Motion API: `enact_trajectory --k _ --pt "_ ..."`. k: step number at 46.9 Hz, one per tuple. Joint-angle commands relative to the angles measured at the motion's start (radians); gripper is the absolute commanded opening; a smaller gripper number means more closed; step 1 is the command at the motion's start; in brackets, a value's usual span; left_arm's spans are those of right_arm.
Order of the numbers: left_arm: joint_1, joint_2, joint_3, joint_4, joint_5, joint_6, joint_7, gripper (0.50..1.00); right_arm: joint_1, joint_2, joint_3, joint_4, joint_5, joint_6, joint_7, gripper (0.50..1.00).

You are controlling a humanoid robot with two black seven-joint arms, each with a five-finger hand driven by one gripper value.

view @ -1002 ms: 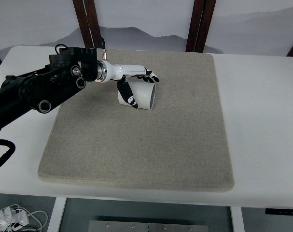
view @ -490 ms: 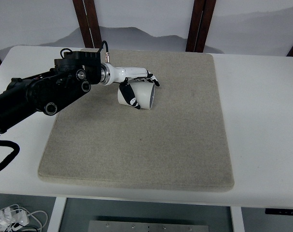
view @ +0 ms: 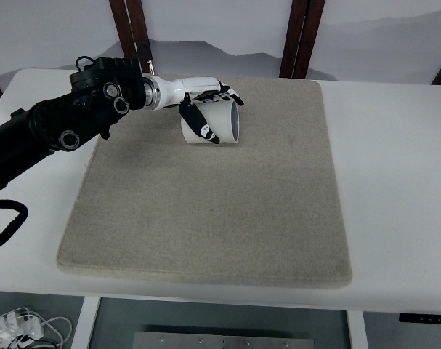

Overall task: Flip white cup upright
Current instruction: 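Lift the cup with the left hand and rotate it opening-up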

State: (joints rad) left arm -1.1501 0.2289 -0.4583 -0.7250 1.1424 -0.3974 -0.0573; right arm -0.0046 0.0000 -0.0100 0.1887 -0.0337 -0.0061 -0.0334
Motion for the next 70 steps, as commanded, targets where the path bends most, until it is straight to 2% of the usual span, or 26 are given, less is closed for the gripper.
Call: enact_trajectory --k 1,9,17,32,43,54,70 --pt "-0.008 0.007 0.001 0.027 -0.127 -0.011 -0.007 0.501 0.000 0.000 0.001 0.000 0.000 0.000 0.000 0.952" --pt "-0.002 0.010 0.000 0.107 -0.317 -0.008 -0.039 0.503 0.000 0.000 -0.001 0.000 0.000 0.000 0.000 0.952" --pt "0.009 0.009 0.001 0.156 -0.521 -0.014 -0.110 0.503 0.000 0.000 -0.001 0.000 0.000 0.000 0.000 0.952" --pt "0.056 0.000 0.000 0.213 -0.762 -0.018 -0.285 0.518 0.000 0.000 0.001 0.000 0.000 0.000 0.000 0.952" --pt "0.113 -0.002 -0.002 0.246 -0.877 -0.100 -0.394 0.521 0.000 0.000 0.001 0.000 0.000 0.000 0.000 0.952" --pt "0.151 -0.014 0.004 0.299 -0.877 -0.121 -0.549 0.521 0.000 0.000 0.001 0.000 0.000 0.000 0.000 0.952" --pt "0.211 -0.037 0.006 0.340 -0.868 -0.121 -0.554 0.525 0.000 0.000 -0.001 0.000 0.000 0.000 0.001 0.952"
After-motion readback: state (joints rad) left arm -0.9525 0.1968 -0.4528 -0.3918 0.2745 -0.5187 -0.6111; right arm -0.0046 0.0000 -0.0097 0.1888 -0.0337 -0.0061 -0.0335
